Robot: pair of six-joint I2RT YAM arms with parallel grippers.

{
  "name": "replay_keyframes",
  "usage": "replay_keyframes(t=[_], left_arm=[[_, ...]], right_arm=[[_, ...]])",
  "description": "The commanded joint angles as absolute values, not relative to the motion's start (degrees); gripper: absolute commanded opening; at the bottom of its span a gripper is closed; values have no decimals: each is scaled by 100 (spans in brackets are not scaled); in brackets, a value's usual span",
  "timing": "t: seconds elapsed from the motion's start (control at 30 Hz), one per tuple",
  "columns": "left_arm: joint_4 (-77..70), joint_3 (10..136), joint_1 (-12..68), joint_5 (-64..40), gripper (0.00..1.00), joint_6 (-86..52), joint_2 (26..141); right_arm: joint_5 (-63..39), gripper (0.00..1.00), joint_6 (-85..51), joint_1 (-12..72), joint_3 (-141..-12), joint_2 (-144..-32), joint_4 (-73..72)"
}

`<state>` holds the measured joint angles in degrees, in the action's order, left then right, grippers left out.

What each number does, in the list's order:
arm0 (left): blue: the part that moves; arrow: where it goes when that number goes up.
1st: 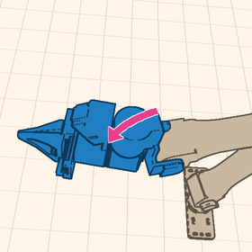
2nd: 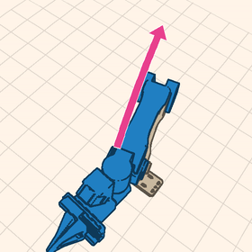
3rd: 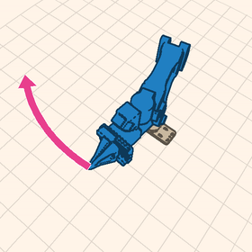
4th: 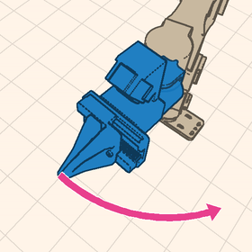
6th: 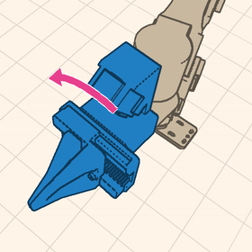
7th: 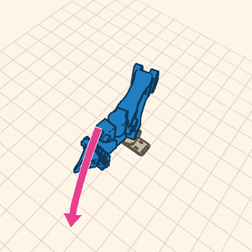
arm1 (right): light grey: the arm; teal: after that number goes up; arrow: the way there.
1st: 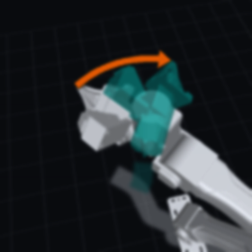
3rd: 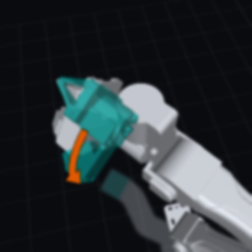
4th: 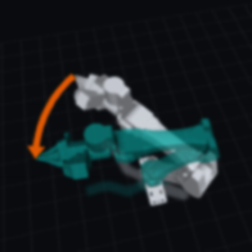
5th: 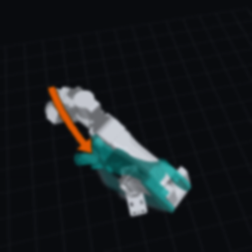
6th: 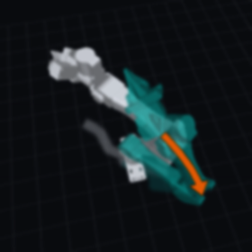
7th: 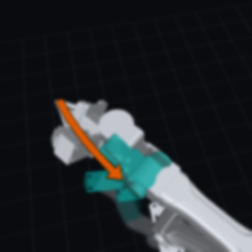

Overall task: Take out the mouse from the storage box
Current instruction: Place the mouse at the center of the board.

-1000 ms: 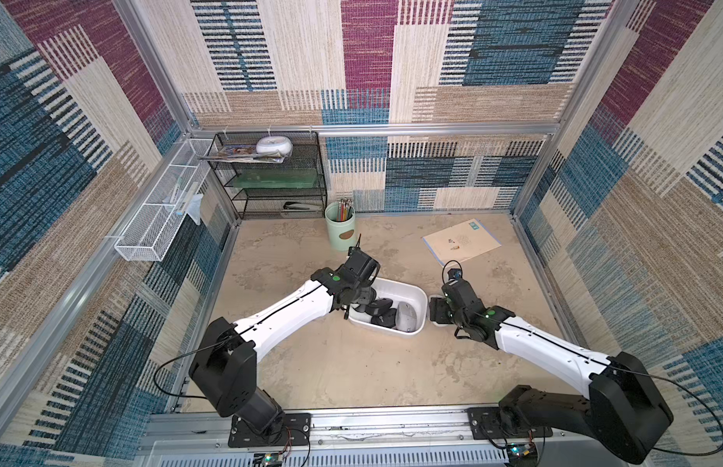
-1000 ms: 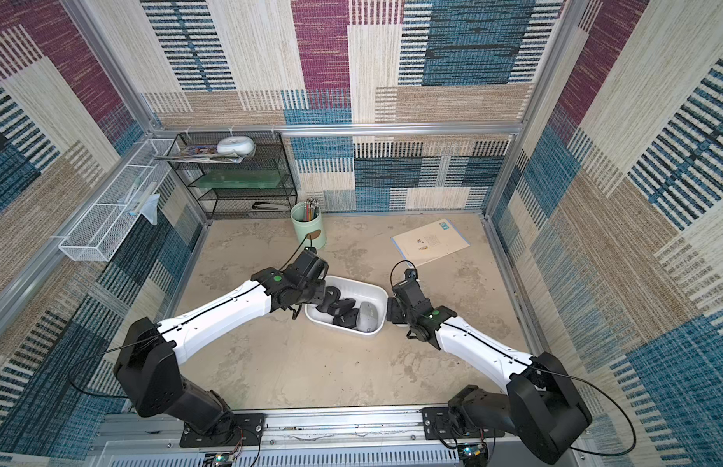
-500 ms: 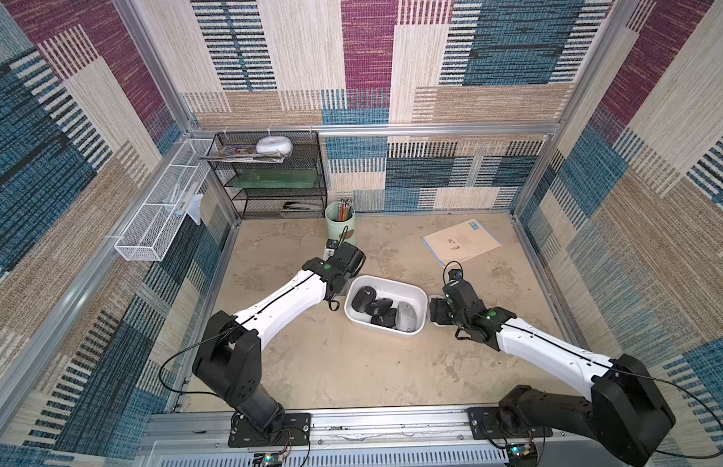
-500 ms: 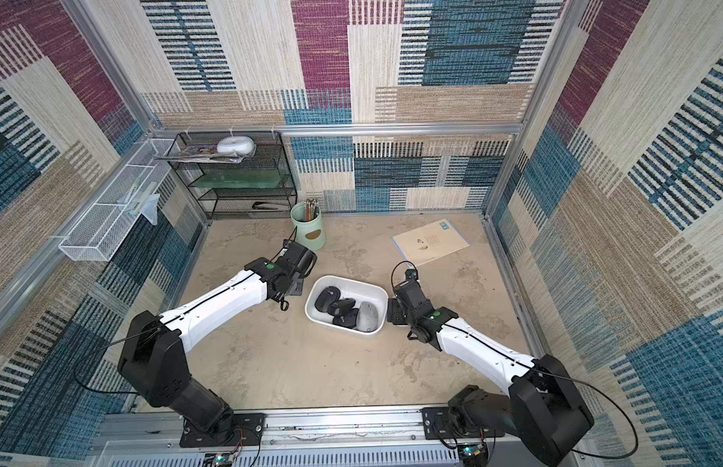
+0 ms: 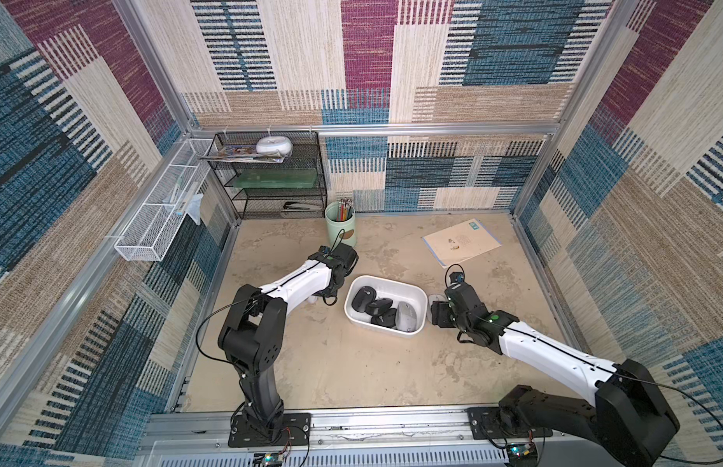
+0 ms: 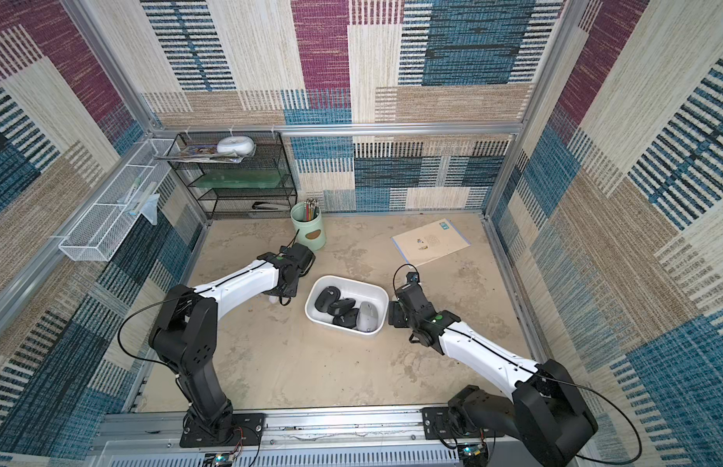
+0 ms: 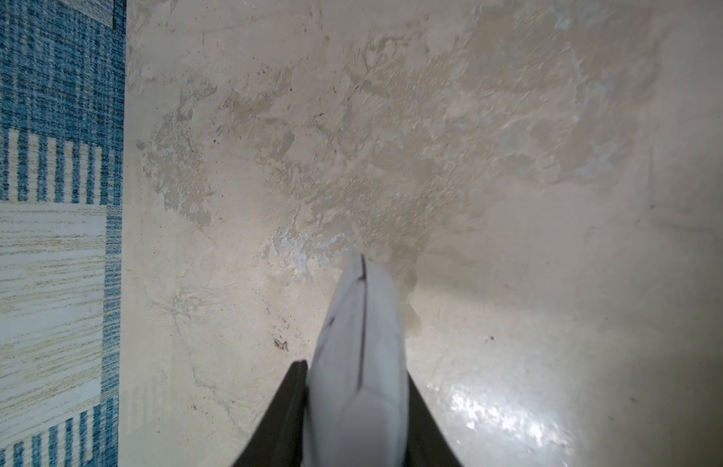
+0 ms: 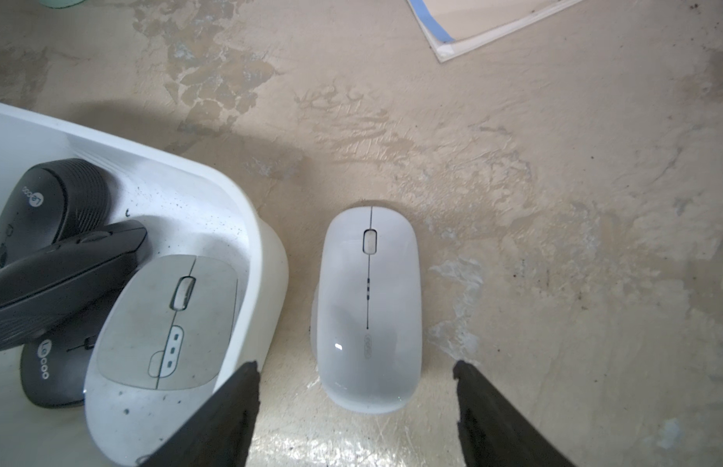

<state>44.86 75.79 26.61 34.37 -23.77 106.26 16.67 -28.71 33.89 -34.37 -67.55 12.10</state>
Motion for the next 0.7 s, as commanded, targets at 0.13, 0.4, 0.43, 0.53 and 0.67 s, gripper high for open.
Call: replay_keyframes(t=[0.13,0.4,0.43,0.53,0.67], left_arm=[[4641,7730,2680,3451,26,-2303,10961],[4632,7856,2773,3200,45,-2319,11160],[4631,7866,2786,3155,49,-2332,11157],[4607,7851,2821,3062,55,-2347,11111],[4512,7762,2858,2968,63,-2334,10908]], right_arm=[[1671,79,-2865,3397,-3385,-6724,1060],[1679,79,-2865,3396,-3425,-6750,1057],[1681,79,-2868,3398,-3432,-6757,1068],[1686,79,-2852,3397,-3453,-6759,1086],[1704,79,-2848,3401,-3497,-6768,1136]])
